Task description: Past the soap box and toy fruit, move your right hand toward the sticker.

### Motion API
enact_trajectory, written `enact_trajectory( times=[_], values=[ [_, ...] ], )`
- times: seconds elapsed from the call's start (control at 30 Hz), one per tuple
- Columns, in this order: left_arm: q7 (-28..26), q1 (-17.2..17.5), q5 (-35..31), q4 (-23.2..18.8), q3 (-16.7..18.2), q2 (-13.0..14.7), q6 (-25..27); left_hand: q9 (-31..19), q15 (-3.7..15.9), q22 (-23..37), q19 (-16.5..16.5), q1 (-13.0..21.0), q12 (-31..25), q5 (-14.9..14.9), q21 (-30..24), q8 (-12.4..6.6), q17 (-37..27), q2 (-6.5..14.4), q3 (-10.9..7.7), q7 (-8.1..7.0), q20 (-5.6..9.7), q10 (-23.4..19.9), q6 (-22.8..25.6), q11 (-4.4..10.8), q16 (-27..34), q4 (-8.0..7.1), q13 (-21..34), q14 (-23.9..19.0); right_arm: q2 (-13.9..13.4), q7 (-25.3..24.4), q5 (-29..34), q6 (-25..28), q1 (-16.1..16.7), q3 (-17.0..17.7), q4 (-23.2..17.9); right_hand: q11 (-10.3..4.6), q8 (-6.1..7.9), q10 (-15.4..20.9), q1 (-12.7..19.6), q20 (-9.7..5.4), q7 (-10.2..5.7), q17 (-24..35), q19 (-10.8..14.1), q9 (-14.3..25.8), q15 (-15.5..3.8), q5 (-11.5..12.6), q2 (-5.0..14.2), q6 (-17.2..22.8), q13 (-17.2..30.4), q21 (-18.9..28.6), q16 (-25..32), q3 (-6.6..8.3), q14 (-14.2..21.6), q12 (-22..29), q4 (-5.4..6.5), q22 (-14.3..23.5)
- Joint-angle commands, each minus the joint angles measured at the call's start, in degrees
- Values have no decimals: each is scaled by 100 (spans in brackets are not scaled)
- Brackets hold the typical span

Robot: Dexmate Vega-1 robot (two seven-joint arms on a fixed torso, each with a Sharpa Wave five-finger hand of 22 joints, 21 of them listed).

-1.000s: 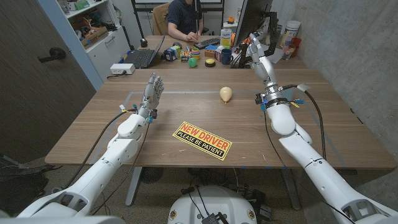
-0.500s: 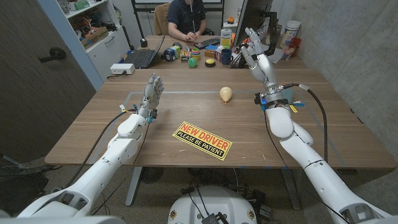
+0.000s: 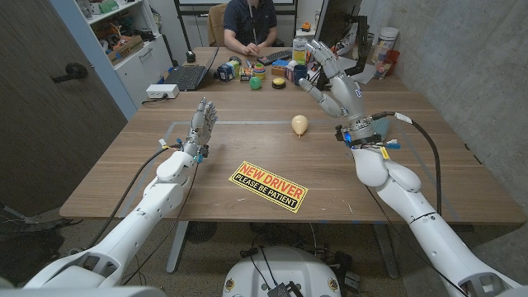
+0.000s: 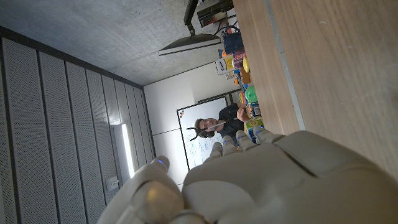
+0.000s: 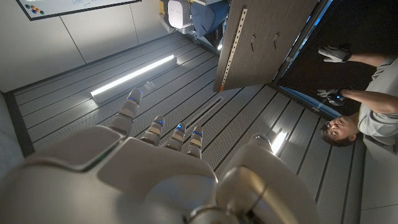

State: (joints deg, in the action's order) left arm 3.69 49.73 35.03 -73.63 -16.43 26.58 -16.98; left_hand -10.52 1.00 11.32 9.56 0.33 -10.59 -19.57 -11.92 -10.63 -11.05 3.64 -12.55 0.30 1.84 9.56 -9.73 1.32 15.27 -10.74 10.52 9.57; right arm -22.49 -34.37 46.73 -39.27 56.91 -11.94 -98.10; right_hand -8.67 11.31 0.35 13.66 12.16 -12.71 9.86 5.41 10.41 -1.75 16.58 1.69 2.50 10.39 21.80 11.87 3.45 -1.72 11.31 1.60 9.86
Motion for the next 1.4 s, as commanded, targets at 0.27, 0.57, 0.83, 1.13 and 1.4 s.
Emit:
enact_trajectory(
  times=[0.27,0.57,0.83,1.13,1.4],
  values=[
    [-57,-20,-36,25,-1,-24,40,-15,20,12,82,-22,-27,-28,-28,-20,-23,626,-15,-18,14,954,-812,37,28,-4,26,1233,-608,521,455,212,-327,-608,-151,127,-19,-99,108,17,1,11,222,17,70,-3,-4,94,27,-111,-40,-16,-7,-60,-76,4],
    [6,-92,-37,125,-23,-50,65,-16,16,12,85,-22,-25,-29,-26,-20,-23,630,-15,-22,7,959,-815,43,25,-5,26,1235,-778,887,516,301,-417,-881,-136,141,-16,-170,91,22,1,14,244,22,51,-32,-8,127,30,-165,-57,-44,-47,-82,-67,4],
    [35,-120,-49,160,-40,-71,83,-16,11,12,82,-22,-24,-30,-27,-20,-23,630,-12,-27,7,960,-816,44,23,-5,26,1236,-877,1102,740,463,-504,-1209,-87,82,-19,-225,122,23,-1,11,219,25,77,-54,24,139,31,-229,-61,-35,-57,-92,-78,4],
    [-11,-38,-59,49,-21,-34,115,-16,11,13,81,-24,-26,-31,-28,-20,-24,629,-9,-21,3,956,-818,38,23,-6,26,1233,-880,1297,852,505,-804,-1679,292,-39,-32,-271,218,21,-1,7,196,22,27,-89,107,135,28,-326,-61,12,-48,-92,-116,4],
    [-97,92,-63,-140,18,61,163,-16,10,13,86,-25,-25,-31,-26,-20,-24,627,-6,-26,-3,961,-821,31,21,-6,26,1235,-889,1374,964,464,-1080,-2117,671,-56,-43,-312,244,20,-1,6,192,21,29,-107,124,117,28,-359,-59,21,-42,-99,-129,5]
  ],
)
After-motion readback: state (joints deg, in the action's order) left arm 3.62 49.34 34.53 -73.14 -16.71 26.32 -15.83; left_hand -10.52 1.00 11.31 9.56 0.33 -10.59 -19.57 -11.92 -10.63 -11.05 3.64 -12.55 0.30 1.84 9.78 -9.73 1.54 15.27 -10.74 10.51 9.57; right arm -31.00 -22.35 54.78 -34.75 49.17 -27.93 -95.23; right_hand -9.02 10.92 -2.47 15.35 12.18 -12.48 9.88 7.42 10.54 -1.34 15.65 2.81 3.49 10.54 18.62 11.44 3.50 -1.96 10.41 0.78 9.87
